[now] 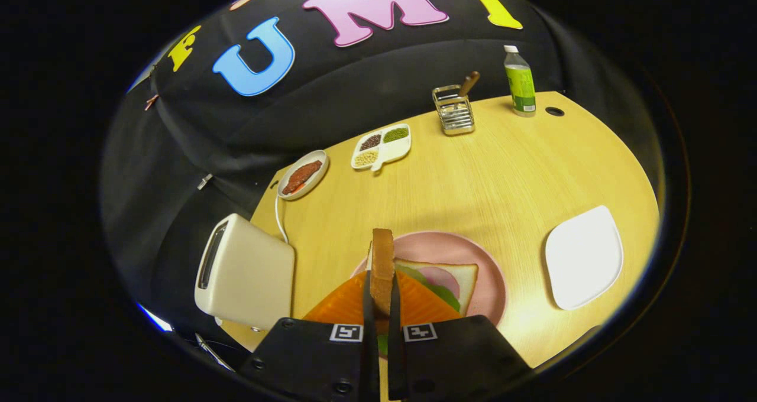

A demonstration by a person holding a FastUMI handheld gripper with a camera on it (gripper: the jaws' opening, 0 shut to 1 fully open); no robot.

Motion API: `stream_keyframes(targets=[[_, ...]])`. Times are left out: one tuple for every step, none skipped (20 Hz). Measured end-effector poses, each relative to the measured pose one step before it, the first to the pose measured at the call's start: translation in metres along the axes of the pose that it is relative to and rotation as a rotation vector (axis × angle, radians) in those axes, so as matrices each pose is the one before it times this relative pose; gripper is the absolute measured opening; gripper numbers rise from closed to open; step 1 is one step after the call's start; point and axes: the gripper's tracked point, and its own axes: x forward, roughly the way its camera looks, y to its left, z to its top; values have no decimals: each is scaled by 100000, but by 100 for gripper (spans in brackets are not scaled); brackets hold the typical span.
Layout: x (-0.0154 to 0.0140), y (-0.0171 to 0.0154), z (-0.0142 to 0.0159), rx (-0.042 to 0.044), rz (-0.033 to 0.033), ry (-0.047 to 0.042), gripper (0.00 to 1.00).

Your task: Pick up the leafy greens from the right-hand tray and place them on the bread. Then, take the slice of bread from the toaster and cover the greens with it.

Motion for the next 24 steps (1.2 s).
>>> stream_keyframes(targets=[[-143, -796, -79, 1138, -1819, 176, 10], [10, -658, -72, 1469, -1521, 190, 10], [-33, -604, -118, 1569, -1831, 973, 11], [115, -446, -282, 733, -1585, 804, 14], [150, -682, 6, -710, -2440, -2, 16], [210, -708, -202, -1648, -2630, 254, 28], [72, -684, -237, -2090, -2658, 526, 35], [-107, -683, -195, -2603, -3003, 514, 43], [-98, -660, -308, -2657, -2508, 642, 51], [-168, -299, -137, -1941, -1392, 151, 60], [-451, -193, 15, -1424, -711, -178, 65], [-498, -318, 165, -1612, -1774, -735, 88], [-664, -238, 382, -1479, -1288, -1100, 96], [-691, -237, 408, -1275, -1164, -1257, 96], [-1060, -185, 629, -1238, -874, -1672, 95], [-760, -162, 691, -979, -577, -2038, 97], [-1046, -255, 976, -1244, -1095, -2984, 100], [-1193, -320, 1173, -1252, -1312, -3780, 99], [-1199, -328, 1341, -935, -955, -4195, 99], [-1535, 208, 2192, -598, -675, -4250, 99], [-1078, -347, 1452, -255, -535, -4329, 99], [-987, -367, 1501, -273, -605, -4660, 99], [-1057, -585, 1656, -445, -869, -4824, 99], [-917, -619, 1618, -474, -1175, -4976, 99]])
